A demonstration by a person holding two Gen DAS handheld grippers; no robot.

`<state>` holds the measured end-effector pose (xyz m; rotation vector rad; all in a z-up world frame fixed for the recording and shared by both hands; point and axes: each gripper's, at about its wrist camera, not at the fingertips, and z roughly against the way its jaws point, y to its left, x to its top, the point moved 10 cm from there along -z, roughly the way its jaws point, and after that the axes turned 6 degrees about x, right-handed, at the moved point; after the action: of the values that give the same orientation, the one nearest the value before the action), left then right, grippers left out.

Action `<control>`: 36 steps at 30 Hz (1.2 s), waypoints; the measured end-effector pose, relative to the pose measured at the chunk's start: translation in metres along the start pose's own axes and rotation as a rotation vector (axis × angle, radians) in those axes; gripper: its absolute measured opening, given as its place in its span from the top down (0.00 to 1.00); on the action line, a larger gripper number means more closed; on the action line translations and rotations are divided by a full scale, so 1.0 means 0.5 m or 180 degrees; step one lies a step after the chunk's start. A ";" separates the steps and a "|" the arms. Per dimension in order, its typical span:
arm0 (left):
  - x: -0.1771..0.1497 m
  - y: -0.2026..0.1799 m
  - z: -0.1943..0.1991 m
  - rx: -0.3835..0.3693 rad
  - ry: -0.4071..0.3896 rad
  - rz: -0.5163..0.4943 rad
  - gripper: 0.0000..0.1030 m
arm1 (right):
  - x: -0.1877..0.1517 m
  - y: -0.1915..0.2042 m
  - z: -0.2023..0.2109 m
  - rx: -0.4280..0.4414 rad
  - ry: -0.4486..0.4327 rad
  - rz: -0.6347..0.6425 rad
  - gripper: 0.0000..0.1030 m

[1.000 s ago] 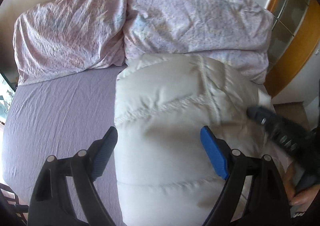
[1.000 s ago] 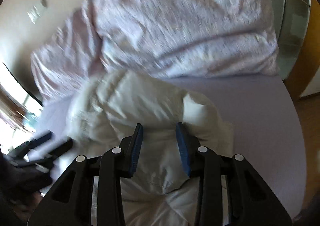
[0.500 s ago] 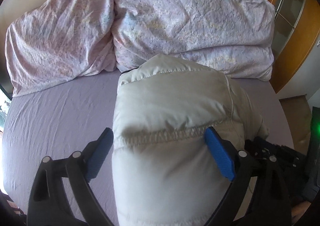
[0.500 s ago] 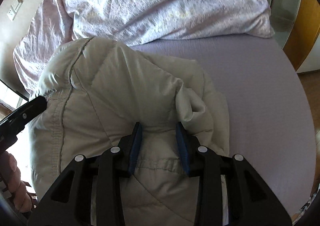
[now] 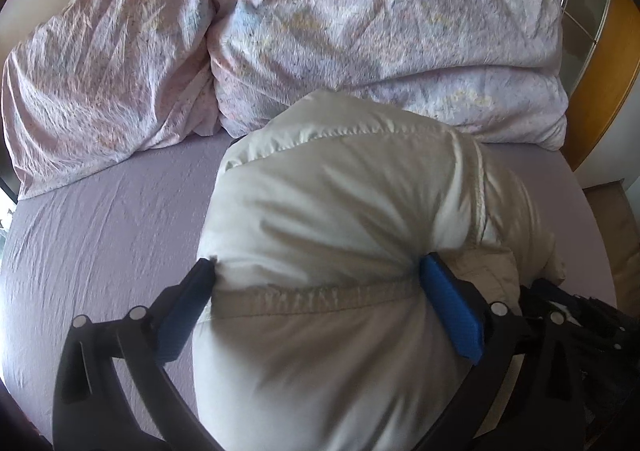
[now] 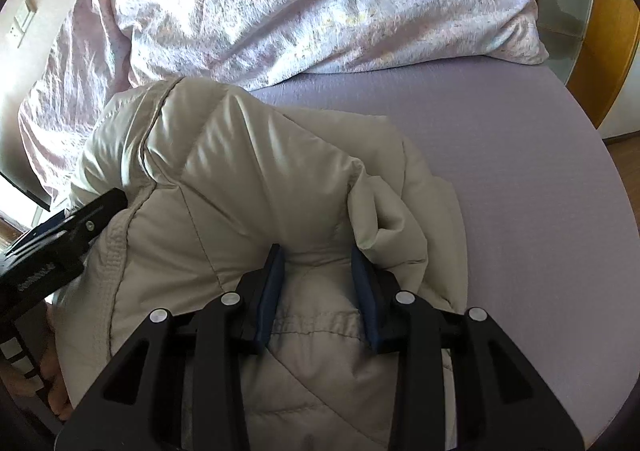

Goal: Fold large clothes

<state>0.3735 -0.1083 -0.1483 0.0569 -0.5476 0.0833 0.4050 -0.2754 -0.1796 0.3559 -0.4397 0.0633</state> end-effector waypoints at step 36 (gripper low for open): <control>0.002 -0.005 -0.015 0.0100 -0.0169 -0.0019 0.02 | 0.044 -0.024 -0.023 -0.0431 -0.0466 0.0139 0.62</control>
<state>0.3787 -0.1100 -0.1544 0.0914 -0.5993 0.0847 0.4313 -0.2828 -0.1836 0.2184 -0.5934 0.0500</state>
